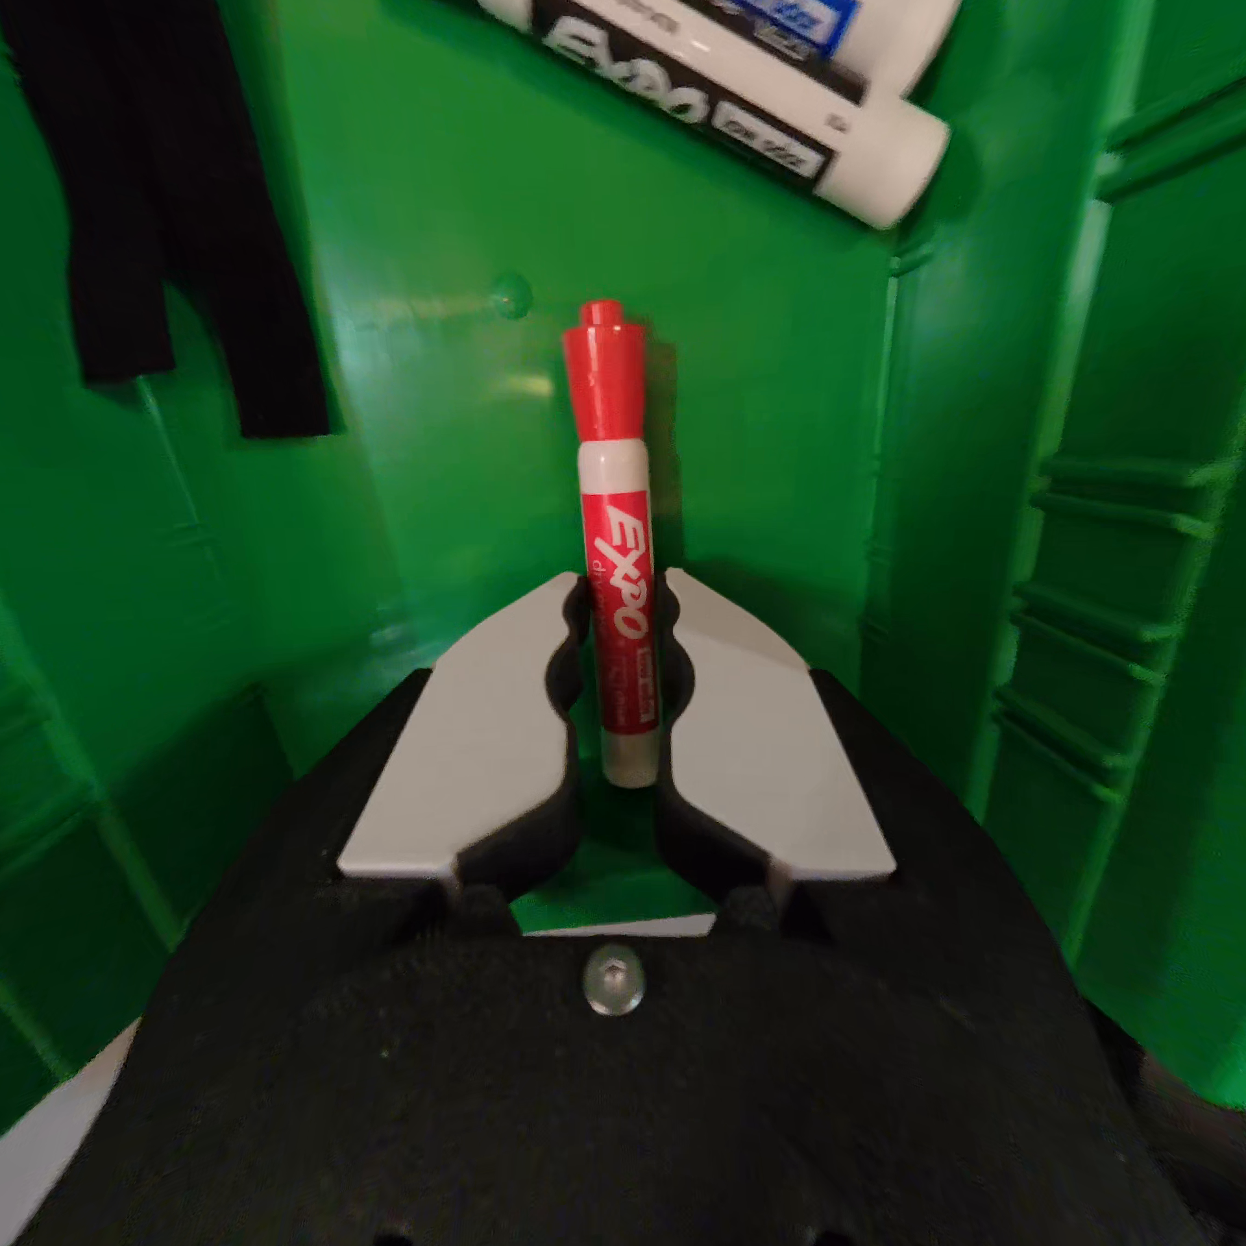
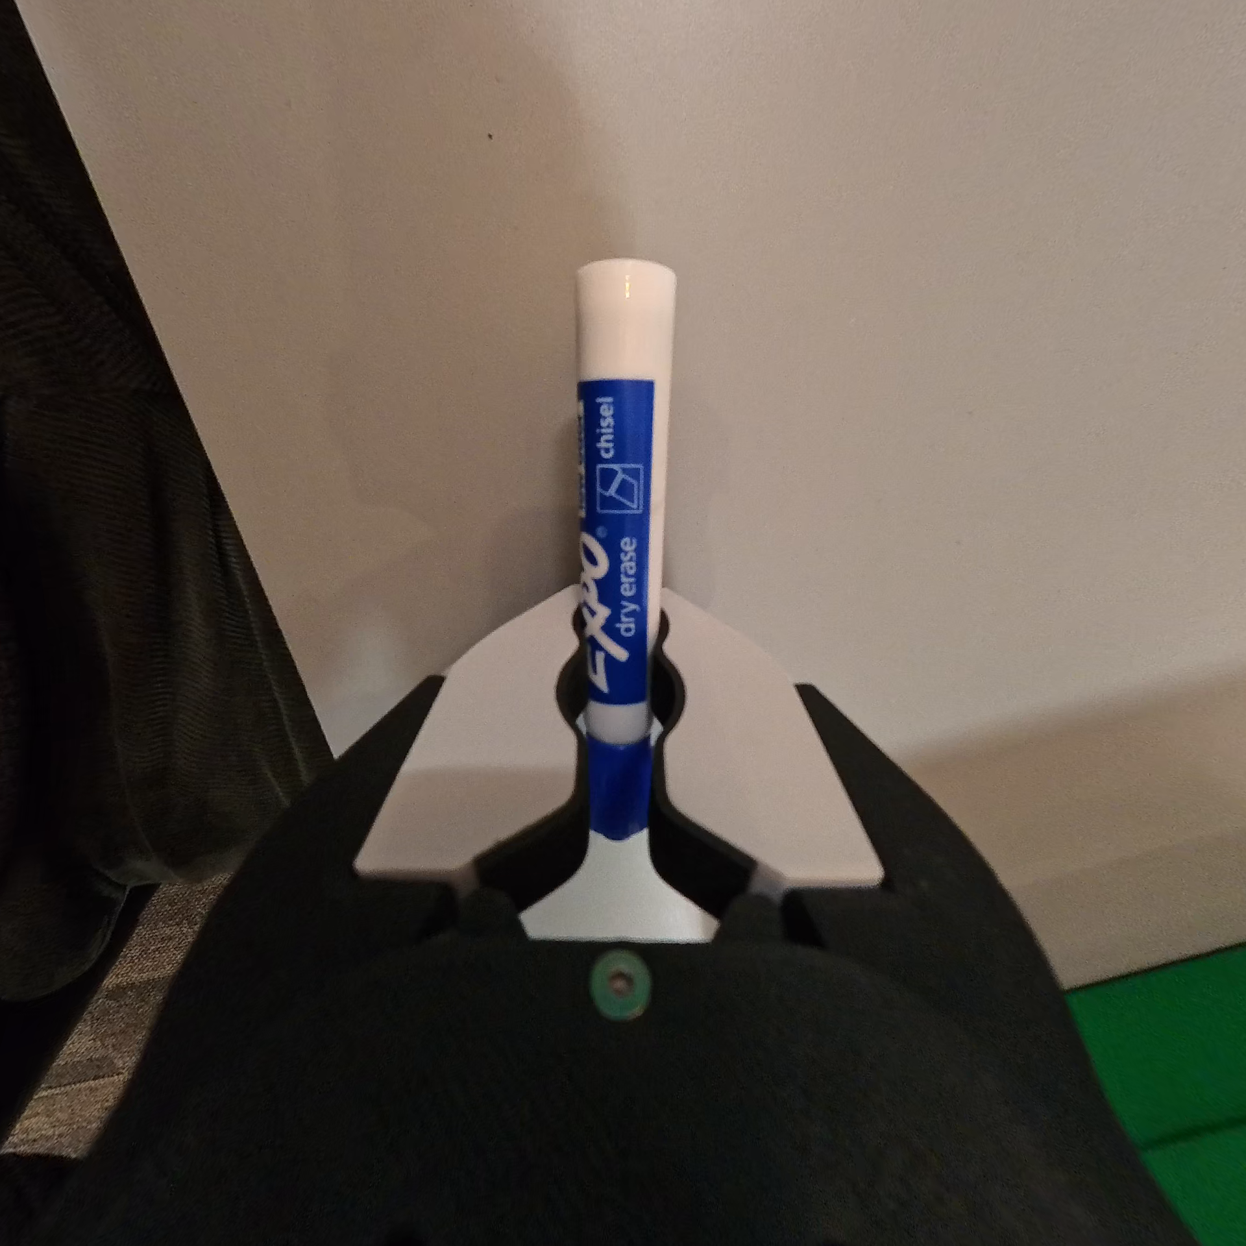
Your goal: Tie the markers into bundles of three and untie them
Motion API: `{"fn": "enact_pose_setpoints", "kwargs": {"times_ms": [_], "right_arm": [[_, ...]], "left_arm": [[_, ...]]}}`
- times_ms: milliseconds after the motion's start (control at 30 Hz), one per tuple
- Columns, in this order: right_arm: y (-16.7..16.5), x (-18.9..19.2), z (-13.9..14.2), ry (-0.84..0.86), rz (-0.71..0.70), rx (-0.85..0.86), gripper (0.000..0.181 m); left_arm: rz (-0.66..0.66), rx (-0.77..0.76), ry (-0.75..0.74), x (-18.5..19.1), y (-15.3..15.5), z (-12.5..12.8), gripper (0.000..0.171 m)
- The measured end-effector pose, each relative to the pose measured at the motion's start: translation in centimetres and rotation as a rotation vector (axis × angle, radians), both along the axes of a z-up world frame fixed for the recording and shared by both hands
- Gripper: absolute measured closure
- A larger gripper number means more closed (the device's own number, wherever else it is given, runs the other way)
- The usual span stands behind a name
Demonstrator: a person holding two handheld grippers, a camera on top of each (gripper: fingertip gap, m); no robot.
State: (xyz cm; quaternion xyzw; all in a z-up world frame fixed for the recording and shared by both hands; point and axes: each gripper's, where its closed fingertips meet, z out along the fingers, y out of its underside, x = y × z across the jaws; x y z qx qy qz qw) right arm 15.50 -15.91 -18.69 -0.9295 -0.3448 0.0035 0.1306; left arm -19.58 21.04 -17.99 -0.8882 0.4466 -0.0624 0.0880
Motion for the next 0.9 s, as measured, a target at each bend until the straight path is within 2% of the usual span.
{"fn": "enact_pose_setpoints", "kwargs": {"times_ms": [167,367,467,567,667,733,833,900], "right_arm": [[0.0,0.0,0.0,0.000,0.001,-0.003,0.167],[-0.1,0.0,0.0,0.000,0.004,-0.002,0.167],[-0.1,0.0,0.0,0.003,0.004,-0.002,0.167],[-0.1,0.0,0.0,0.006,0.004,-0.004,0.167],[0.0,-0.1,0.0,0.012,0.005,-0.003,0.167],[0.0,-0.2,0.0,0.017,0.006,-0.002,0.167],[-0.1,-0.2,0.0,0.026,0.005,-0.001,0.167],[-0.1,-0.1,0.0,0.025,0.004,-0.003,0.167]], "left_arm": [[-0.123,0.042,0.045,-0.1,-0.7,1.0,0.148],[-0.296,0.233,0.101,-0.9,-0.2,3.5,0.149],[-0.305,0.299,0.065,-0.5,-0.2,6.1,0.150],[-0.347,0.429,0.005,1.3,-0.8,10.3,0.150],[-0.454,0.531,-0.052,4.7,-3.6,14.5,0.150],[-0.577,0.564,-0.085,7.8,-6.8,16.1,0.150],[-0.811,0.520,-0.116,12.9,-12.7,15.6,0.150],[-0.976,0.446,-0.109,16.2,-16.8,13.4,0.150]]}}
